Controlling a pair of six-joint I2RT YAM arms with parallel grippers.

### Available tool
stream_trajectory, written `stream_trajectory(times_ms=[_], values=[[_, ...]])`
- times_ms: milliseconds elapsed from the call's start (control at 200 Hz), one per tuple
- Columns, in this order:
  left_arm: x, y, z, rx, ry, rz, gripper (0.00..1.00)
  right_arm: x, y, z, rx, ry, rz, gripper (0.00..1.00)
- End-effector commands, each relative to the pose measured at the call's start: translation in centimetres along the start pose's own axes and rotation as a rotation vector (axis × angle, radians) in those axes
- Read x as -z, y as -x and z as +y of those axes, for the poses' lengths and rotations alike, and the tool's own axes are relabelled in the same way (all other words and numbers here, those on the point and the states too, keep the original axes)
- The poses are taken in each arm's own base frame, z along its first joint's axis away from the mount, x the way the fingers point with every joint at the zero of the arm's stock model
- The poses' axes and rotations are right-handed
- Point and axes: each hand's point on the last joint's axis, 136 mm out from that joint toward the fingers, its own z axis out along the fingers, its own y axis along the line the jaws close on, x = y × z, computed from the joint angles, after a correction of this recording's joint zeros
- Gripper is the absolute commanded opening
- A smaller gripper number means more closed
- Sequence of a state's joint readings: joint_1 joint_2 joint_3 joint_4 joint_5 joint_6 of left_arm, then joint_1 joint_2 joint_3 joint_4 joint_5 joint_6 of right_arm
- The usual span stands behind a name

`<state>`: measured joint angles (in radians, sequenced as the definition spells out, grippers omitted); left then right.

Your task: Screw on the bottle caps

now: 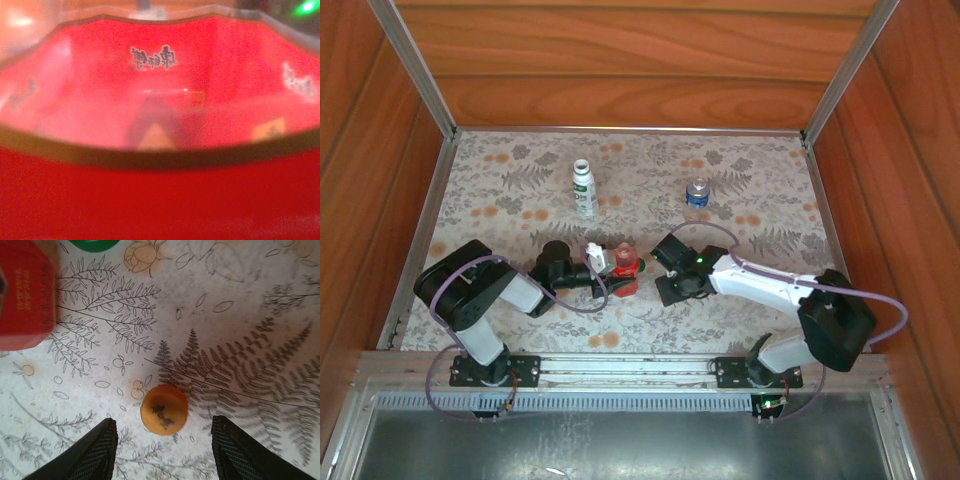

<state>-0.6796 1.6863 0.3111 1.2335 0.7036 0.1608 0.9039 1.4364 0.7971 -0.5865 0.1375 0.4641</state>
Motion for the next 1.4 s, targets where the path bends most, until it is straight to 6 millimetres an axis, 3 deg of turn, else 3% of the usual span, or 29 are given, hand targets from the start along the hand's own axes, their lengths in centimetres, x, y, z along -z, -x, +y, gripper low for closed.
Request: stream_trajectory(times_ms=[0, 300, 590, 874, 1189, 1399], values=[[0.2, -0.2, 0.1, 0.002, 0.007, 0.006, 0.53, -1.0, 0.2, -0.1, -0.015, -0.042, -0.005, 0.54], [0.3, -0.2, 0.2, 0.0, 0.009, 0.007, 0.53, -2.6, -1.2, -0.6, -0.012, -0.098, 0.067, 0.46], [0.2, -0.2, 0.2, -0.001, 0.008, 0.008, 0.53, -2.0, -0.8, -0.1, -0.01, -0.085, 0.059, 0.38], [0.2, -0.3, 0.2, 0.001, 0.007, 0.009, 0.53, -1.7, -0.8, 0.1, -0.017, -0.079, 0.056, 0.43], [0.1, -0.2, 0.2, 0.0, 0.003, 0.006, 0.53, -2.2, -1.2, -0.1, -0.019, -0.091, 0.076, 0.37], [0.1, -0.2, 0.2, 0.002, 0.004, 0.007, 0.53, -1.5, -0.9, -0.1, -0.016, -0.093, 0.063, 0.37]])
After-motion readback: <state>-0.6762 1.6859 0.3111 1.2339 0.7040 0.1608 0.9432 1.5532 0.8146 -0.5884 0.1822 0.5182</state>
